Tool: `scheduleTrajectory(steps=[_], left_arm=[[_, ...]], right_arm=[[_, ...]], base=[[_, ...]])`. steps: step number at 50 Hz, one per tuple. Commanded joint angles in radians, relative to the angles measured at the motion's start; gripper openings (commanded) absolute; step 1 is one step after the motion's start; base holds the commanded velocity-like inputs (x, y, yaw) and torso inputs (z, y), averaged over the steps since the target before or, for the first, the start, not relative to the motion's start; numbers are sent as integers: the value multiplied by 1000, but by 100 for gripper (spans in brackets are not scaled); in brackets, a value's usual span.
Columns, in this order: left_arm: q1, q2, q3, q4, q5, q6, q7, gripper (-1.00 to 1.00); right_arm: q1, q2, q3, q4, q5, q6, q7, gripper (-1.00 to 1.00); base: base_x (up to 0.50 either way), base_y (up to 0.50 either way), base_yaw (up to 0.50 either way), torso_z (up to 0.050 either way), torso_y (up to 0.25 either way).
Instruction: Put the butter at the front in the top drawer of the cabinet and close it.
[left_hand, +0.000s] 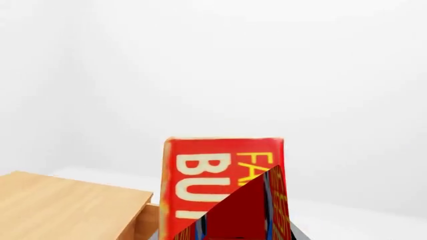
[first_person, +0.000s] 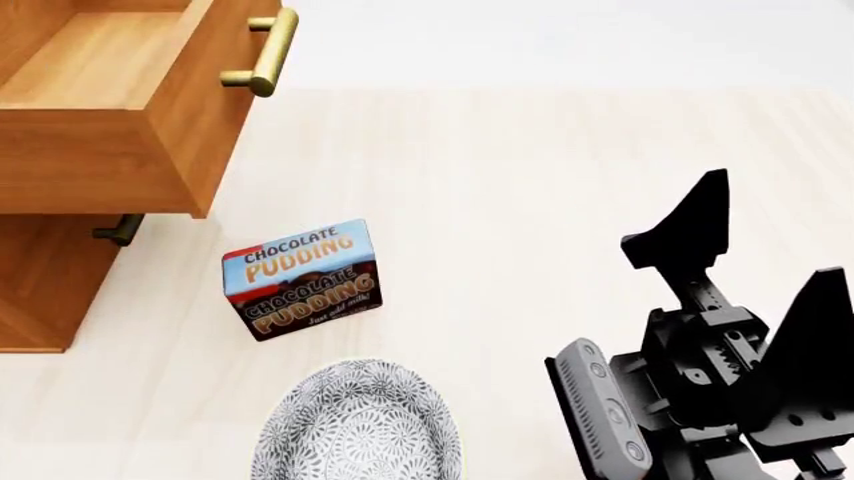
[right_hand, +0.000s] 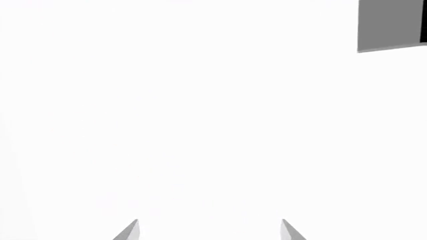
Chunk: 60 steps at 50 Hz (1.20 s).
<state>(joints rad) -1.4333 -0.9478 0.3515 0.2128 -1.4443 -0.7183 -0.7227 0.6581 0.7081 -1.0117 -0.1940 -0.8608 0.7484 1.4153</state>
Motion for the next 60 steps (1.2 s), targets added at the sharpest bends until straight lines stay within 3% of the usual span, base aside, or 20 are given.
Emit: scheduleTrajectory(steps=[1, 60], left_arm=[[11, -16, -11, -33, 40, 14, -7, -100], [108, 34, 58, -151, 181, 70, 60, -100]], right_arm=[[-8, -1, 8, -10, -6, -3, -3, 100], [-57, -13, 59, -2, -11, -25, 6, 100]], base=[[0, 0, 0, 0, 0], [0, 0, 0, 1, 2]])
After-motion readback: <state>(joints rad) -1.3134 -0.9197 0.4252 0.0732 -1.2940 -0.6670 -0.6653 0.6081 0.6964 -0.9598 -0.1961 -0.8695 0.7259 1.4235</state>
